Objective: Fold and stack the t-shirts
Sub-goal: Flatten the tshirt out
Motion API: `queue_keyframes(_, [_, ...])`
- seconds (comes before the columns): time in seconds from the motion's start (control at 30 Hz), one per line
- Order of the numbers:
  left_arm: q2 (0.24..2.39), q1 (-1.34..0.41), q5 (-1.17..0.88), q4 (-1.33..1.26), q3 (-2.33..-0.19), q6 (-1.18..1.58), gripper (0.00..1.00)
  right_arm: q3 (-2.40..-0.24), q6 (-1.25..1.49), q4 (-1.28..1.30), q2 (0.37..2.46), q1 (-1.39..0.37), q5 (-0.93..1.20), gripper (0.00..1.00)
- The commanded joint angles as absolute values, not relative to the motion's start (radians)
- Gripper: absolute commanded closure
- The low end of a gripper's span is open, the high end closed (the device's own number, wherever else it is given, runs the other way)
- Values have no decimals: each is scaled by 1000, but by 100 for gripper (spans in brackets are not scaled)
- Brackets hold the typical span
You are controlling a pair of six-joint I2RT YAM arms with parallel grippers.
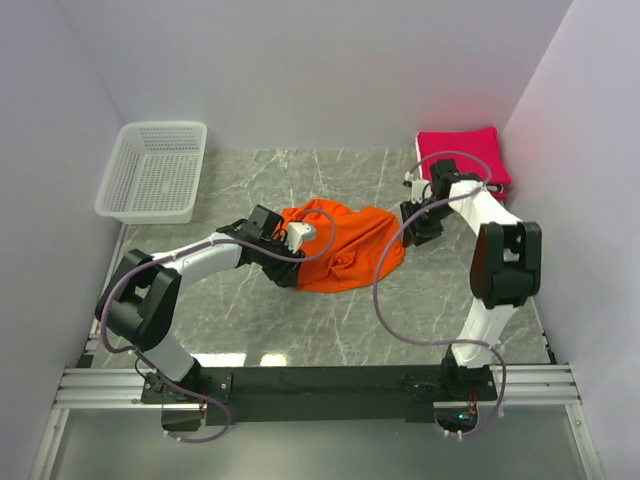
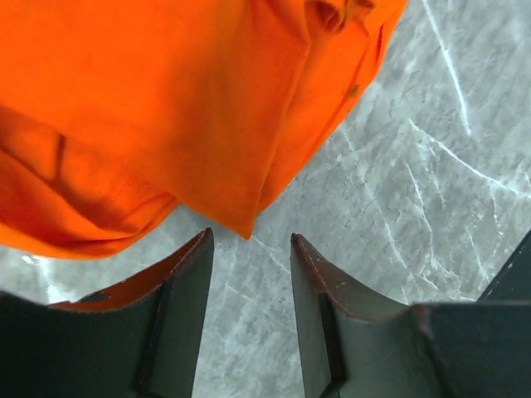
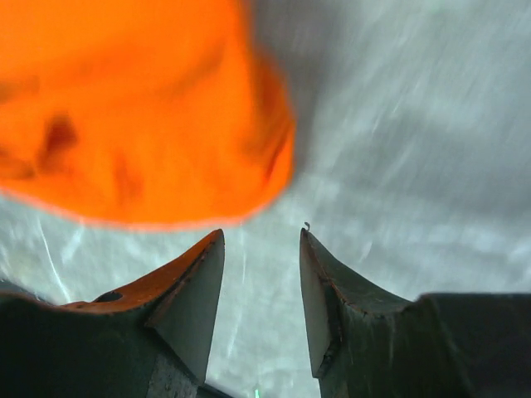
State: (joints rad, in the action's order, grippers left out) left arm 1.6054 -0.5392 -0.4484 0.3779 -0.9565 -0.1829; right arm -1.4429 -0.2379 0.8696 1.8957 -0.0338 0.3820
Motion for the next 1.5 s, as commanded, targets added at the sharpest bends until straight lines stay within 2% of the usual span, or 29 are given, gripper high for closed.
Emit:
queue_keyframes(0.0, [1635,-552,-425,331,-950,-143,52,-1355,-342,914,1715,-81,369,52])
queue_keyframes(0.2, [1687,-551,-474,316,-960,-72,57,-1168,-350,784,1588,-294,353,52])
queue_keyframes(0.4, [1759,-493,-563,360,-1014,-43,76,-1095,-336,605,1600,-512,239,47])
queue_keyframes(0.47, [1787,-445,-633,389,-1035,-38,79,-1066,-336,536,1609,-584,167,45])
queue_keyframes(0.57, [1805,-394,-693,417,-1049,-40,78,-1046,-333,466,1650,-647,74,42])
queue_keyframes(0.7, [1816,-374,-733,431,-1055,-35,65,-1042,-322,413,1709,-695,3,42])
queue_keyframes(0.77, [1813,-374,-739,417,-1045,-19,62,-1048,-313,405,1739,-698,-23,54])
queue_keyframes(0.8, [1813,-376,-745,410,-1043,-8,61,-1051,-310,405,1743,-698,-31,67])
queue_keyframes(0.87, [1815,-379,-759,403,-1035,-8,59,-1055,-305,416,1732,-698,-49,84])
queue_keyframes(0.9, [1815,-379,-761,385,-1032,44,58,-1057,-305,423,1720,-696,-51,99])
queue_keyframes(1.03, [1830,-382,-724,310,-1003,119,57,-1080,-304,506,1620,-695,-20,100])
queue_keyframes(1.1, [1853,-382,-707,296,-1014,155,64,-1097,-310,534,1547,-690,-3,100])
queue_keyframes(1.17, [1887,-380,-709,316,-1054,155,74,-1103,-317,557,1473,-663,26,100])
queue_keyframes(1.2, [1891,-374,-710,331,-1084,138,90,-1112,-328,577,1451,-644,52,100])
queue_keyframes(1.27, [1873,-350,-713,350,-1095,126,99,-1123,-339,595,1399,-569,74,100])
queue_keyframes(1.47, [1767,-239,-675,487,-1190,-22,99,-1216,-402,683,1302,-404,198,100])
